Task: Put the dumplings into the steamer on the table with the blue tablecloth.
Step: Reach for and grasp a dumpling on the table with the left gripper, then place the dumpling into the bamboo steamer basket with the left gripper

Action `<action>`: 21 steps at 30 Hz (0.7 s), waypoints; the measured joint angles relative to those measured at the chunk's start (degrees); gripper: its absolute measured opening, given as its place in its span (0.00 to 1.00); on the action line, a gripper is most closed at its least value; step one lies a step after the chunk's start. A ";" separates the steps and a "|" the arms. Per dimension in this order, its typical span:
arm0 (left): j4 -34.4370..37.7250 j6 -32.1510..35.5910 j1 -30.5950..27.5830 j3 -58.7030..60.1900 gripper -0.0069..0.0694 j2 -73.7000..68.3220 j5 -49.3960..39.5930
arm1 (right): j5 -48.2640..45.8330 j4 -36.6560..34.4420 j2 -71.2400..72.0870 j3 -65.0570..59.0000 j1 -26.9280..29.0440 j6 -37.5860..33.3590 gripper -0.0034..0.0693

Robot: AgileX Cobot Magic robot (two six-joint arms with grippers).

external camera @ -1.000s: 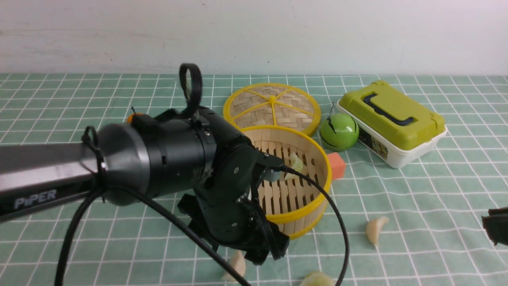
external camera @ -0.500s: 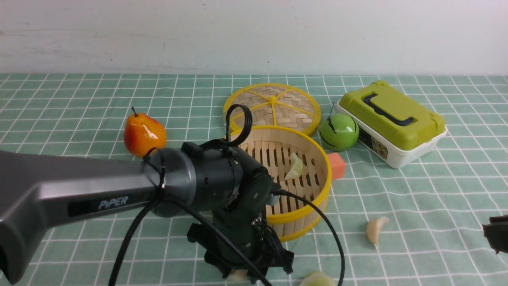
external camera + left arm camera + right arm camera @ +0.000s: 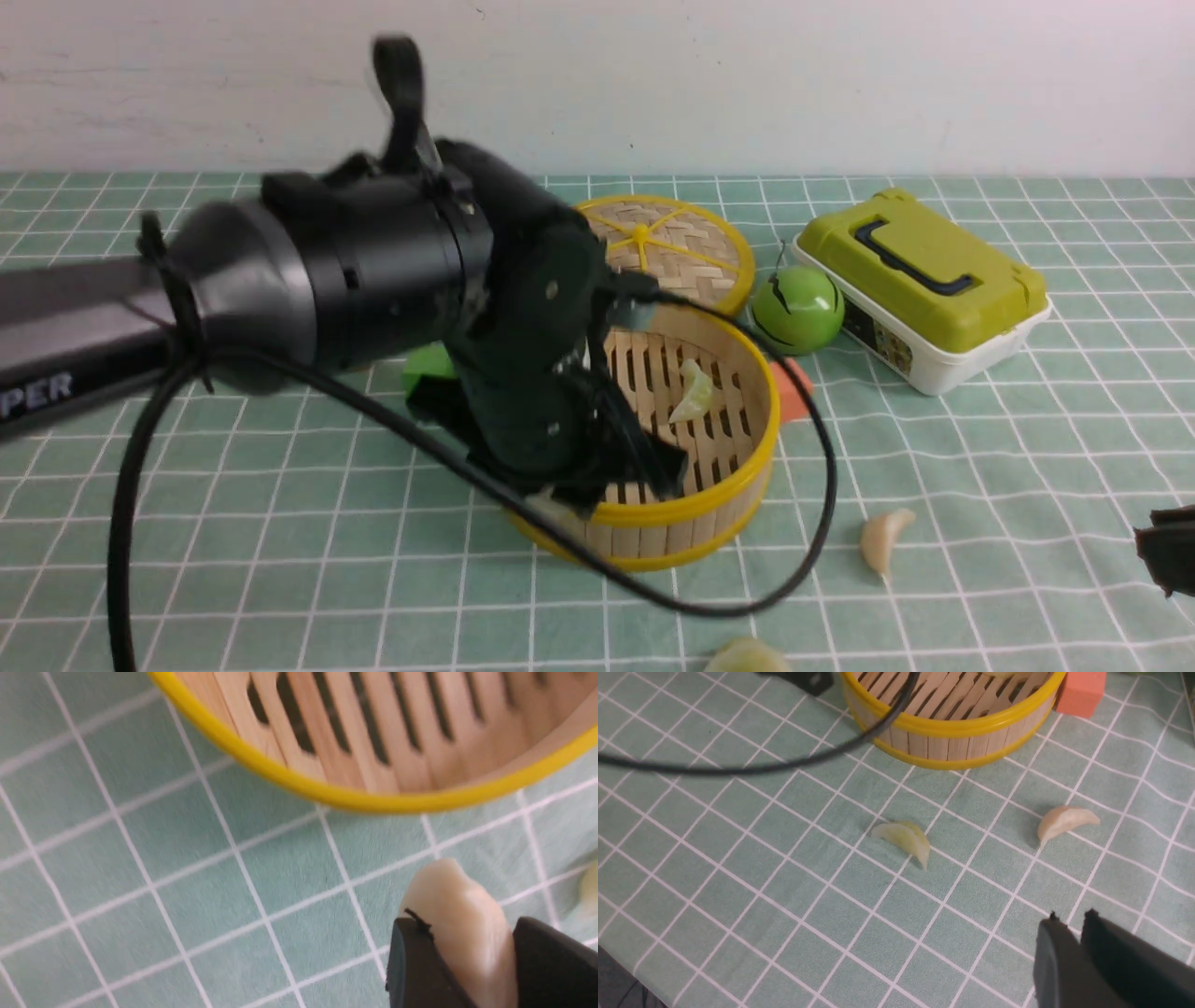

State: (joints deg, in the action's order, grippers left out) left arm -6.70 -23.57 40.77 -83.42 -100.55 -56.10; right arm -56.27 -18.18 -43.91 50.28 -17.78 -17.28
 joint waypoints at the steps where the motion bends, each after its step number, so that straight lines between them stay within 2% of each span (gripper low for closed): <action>1: 0.50 0.69 -1.08 -2.40 0.41 -0.33 -0.14 | 0.00 -0.25 0.00 0.00 0.00 0.00 0.16; 9: 6.69 3.59 -9.29 -16.18 0.41 -10.63 2.08 | 0.00 -3.22 0.00 0.00 0.00 0.00 0.17; 17: 5.36 3.77 -10.23 -18.36 0.41 -21.04 6.01 | -0.59 -3.44 0.00 0.00 0.00 0.00 0.18; 21: 5.17 3.77 -10.23 -18.36 0.53 -23.63 6.60 | -1.44 -3.44 0.00 0.00 0.00 0.00 0.18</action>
State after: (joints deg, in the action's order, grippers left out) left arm -1.53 -19.79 30.54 -101.78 -124.18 -49.49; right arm -57.71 -21.62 -43.91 50.28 -17.78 -17.28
